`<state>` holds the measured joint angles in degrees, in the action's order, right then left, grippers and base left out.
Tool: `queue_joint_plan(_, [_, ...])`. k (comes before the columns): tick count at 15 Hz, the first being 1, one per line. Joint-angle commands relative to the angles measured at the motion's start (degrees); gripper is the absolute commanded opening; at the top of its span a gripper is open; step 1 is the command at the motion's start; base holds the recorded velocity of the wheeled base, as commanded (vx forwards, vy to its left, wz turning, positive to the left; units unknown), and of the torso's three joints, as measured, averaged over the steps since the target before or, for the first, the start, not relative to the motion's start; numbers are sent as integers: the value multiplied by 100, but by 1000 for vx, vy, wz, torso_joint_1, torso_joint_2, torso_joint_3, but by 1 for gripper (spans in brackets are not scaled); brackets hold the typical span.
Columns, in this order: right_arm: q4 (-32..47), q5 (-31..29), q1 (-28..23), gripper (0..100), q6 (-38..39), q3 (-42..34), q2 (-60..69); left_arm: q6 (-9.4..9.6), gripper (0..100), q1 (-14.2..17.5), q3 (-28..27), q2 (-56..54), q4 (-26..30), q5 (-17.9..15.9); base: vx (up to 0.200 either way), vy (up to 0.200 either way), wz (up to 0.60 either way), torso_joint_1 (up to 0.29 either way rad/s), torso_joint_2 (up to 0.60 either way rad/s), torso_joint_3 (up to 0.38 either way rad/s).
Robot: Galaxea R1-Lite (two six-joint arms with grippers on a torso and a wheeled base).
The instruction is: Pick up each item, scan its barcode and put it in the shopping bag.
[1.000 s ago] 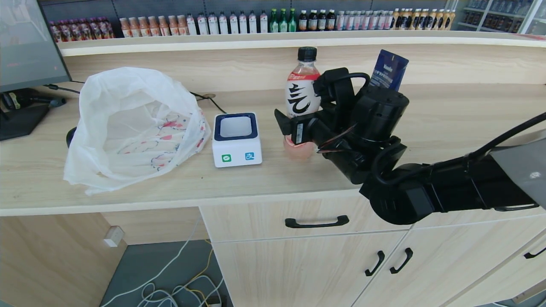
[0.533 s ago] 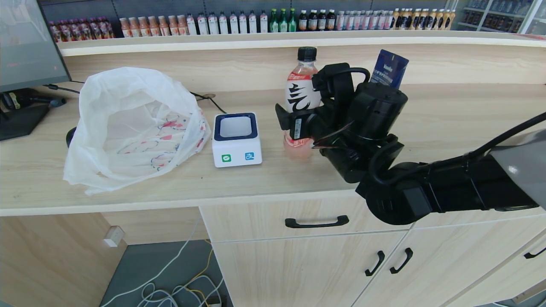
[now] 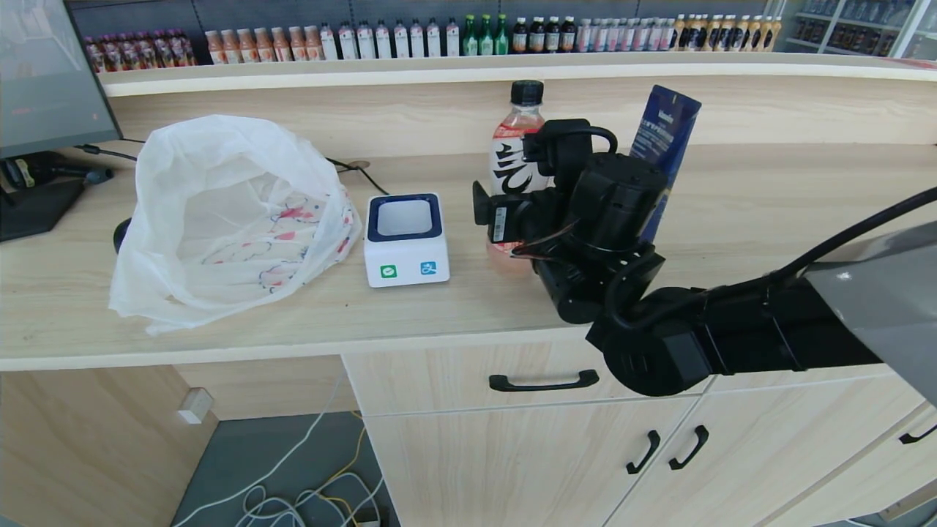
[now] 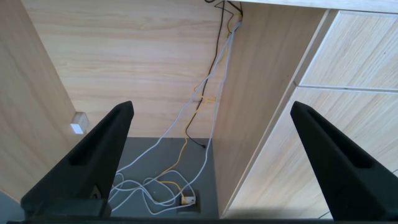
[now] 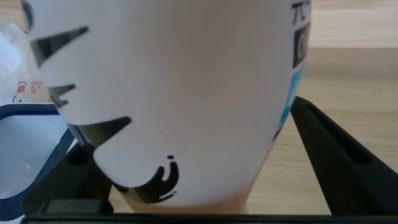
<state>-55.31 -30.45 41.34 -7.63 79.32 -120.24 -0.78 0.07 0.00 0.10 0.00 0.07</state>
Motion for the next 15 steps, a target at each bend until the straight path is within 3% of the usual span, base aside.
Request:
queue_joint_plan(1, [-6, -13, 15, 100, -19, 92, -53, -1, 100, 1, 0, -1, 0, 1, 0, 0, 0, 0, 0, 0])
queue_joint_plan(6, [3, -5, 15, 100, -89, 171, -44, -1, 100, 1, 0, -1, 0, 1, 0, 0, 0, 0, 0, 0])
queue_joint_plan(7, [-6, 13, 15, 0, -142, 180, -35, -1, 100, 1, 0, -1, 0, 1, 0, 0, 0, 0, 0, 0])
queue_joint_plan(15, [-15, 48, 155, 0, -133, 197, 18, -1, 100, 1, 0, -1, 0, 1, 0, 0, 0, 0, 0, 0])
